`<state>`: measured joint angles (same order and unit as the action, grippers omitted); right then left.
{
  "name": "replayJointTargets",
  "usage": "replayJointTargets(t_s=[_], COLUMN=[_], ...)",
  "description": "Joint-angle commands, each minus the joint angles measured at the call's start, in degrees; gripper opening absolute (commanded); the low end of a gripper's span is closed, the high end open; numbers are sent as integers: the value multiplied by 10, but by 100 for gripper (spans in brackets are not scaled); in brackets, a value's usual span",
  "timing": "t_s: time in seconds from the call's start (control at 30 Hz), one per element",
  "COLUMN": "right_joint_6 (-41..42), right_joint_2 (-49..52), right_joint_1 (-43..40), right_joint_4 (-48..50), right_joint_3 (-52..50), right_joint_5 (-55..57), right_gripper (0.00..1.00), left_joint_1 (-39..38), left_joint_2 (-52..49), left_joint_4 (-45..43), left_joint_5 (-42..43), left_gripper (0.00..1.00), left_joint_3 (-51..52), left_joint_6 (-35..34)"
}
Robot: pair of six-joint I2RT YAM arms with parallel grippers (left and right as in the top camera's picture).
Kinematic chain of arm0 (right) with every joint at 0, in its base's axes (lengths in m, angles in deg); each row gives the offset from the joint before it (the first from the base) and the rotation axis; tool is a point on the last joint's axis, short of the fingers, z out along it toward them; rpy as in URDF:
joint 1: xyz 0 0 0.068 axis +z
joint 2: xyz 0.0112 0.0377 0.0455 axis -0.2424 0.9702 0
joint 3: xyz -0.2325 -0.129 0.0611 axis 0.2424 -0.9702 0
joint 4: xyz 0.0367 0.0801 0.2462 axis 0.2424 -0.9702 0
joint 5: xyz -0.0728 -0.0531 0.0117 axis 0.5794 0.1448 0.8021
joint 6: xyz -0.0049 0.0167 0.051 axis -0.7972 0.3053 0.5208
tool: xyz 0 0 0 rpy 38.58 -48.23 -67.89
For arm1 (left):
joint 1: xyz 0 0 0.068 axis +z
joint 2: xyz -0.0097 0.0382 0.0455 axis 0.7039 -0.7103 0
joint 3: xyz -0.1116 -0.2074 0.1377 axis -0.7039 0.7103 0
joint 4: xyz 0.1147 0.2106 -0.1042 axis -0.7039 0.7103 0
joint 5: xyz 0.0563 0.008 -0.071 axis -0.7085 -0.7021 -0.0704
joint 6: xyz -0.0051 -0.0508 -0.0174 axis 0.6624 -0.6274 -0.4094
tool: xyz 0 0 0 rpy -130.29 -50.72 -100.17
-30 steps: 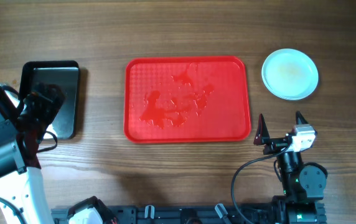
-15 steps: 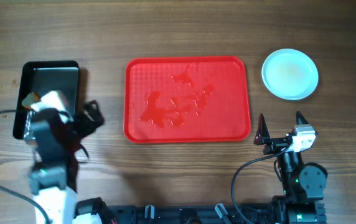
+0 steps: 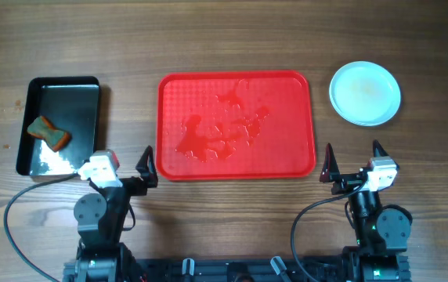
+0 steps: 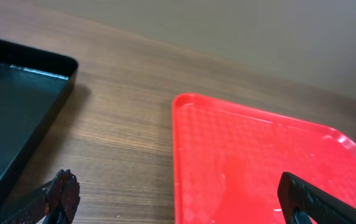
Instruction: Clean dirty plates on tray and stack at the side
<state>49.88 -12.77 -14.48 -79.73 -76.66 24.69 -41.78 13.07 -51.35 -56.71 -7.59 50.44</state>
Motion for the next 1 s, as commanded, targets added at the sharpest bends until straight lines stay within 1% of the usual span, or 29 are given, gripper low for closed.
replayJointTargets(t_s=[0.0, 0.03, 0.07, 0.23, 0.27, 0.33, 0.43, 0.57, 0.67, 0.77, 0.97], right_joint_6=[-7, -7, -7, -7, -7, -7, -7, -7, -7, -7, -7], right_joint_2=[-4, -4, -4, -4, -4, -4, -4, -4, -4, -4, -4], right_joint_1=[-2, -2, -2, -2, -2, -2, -2, -2, -2, -2, -2], right_joint_4=[1, 1, 1, 1, 1, 1, 1, 1, 1, 1, 1], right_joint_3=[0, 0, 0, 0, 0, 0, 0, 0, 0, 0, 0], right_joint_5=[8, 8, 8, 8, 8, 8, 8, 8, 8, 8, 8], right_gripper=[100, 100, 100, 100, 100, 100, 100, 100, 100, 100, 100], left_joint_1=[-20, -22, -25, -28, -30, -41, -43, -43, -43, -43, -43], left_joint_2=[49, 61, 74, 98, 104, 129, 176, 182, 182, 182, 182], left_joint_4=[46, 70, 76, 76, 76, 75, 75, 76, 77, 81, 81], left_joint_5=[-16, -19, -21, -21, -18, -5, -8, -21, -30, -60, -61], left_gripper=[100, 100, 100, 100, 100, 100, 100, 100, 100, 100, 100], left_joint_3=[5, 5, 5, 5, 5, 5, 5, 5, 5, 5, 5], left_joint_6=[29, 29, 29, 29, 38, 96, 135, 152, 192, 193, 191])
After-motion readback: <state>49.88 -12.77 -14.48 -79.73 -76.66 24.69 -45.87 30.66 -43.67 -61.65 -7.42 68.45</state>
